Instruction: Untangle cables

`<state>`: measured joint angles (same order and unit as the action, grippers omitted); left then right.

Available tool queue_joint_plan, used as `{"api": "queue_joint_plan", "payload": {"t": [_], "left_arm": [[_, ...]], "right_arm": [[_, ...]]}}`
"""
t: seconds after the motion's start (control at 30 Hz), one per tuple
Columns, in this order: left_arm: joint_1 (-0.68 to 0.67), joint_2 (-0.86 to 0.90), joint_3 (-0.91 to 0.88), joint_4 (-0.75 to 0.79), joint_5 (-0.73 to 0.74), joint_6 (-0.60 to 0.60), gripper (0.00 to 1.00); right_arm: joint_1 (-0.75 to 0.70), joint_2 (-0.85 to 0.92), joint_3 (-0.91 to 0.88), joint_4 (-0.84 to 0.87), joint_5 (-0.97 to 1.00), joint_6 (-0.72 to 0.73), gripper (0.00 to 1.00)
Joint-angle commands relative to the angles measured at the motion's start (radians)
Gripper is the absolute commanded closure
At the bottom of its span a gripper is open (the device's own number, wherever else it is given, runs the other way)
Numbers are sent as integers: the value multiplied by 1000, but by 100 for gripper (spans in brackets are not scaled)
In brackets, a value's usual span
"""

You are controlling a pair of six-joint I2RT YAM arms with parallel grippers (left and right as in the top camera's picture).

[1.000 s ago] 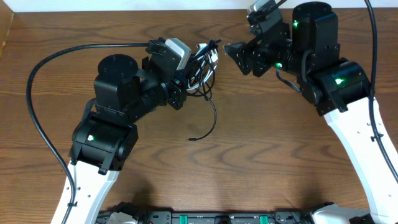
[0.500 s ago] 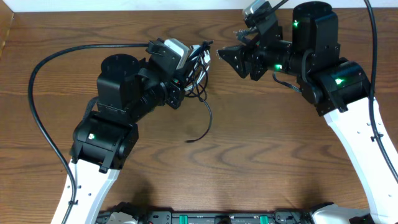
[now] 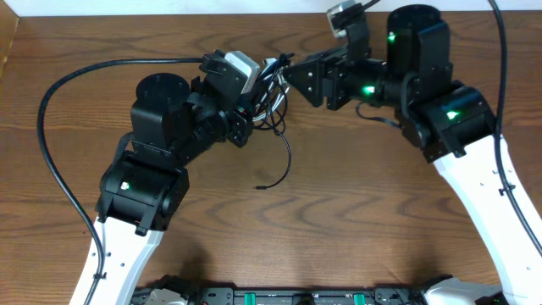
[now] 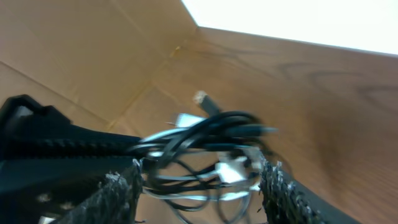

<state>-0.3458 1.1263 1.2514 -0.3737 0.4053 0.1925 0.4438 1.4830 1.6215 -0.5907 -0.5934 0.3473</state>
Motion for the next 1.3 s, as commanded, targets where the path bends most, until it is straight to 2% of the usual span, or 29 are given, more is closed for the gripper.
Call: {"api": "queue_joint_plan", "payload": {"t": [0.0,0.13,0.37,0.4,0.43,0.53,0.7,0.8,0.9,0.97,1.1,1.27], "left_arm": [[-20,-2,24,19,30,37,93],[-23,-2,24,19,27,40,92],[-24,-3,24,50,27,39,92],[-24,-3,24,55,28,39,93],[-26,-3,24,70,28,39,92],[-35,-4,24,76,28,39,92],[-37,-6,24,76,28,39,93],[-37,-5,24,76,28,39,92],[-37,-6,24,76,28,39,93],[-37,-6,24,76,29,39,92],[-39,-6,24,76,32,35,93],[-58,-6,24,77,32,36,92]], "right_arm": [[36,4,18,23,-13,100,51],[42,4,18,56,0,134,57],[42,4,18,52,0,139,57],[42,4,18,52,0,138,59],[42,4,18,52,10,139,64],[42,4,18,52,46,138,60],[42,4,18,53,72,134,60],[42,4,18,53,83,134,70],[42,4,18,53,87,134,75],[42,4,18,53,87,134,74],[42,4,18,56,91,134,61],[42,4,18,60,99,134,75]]}}
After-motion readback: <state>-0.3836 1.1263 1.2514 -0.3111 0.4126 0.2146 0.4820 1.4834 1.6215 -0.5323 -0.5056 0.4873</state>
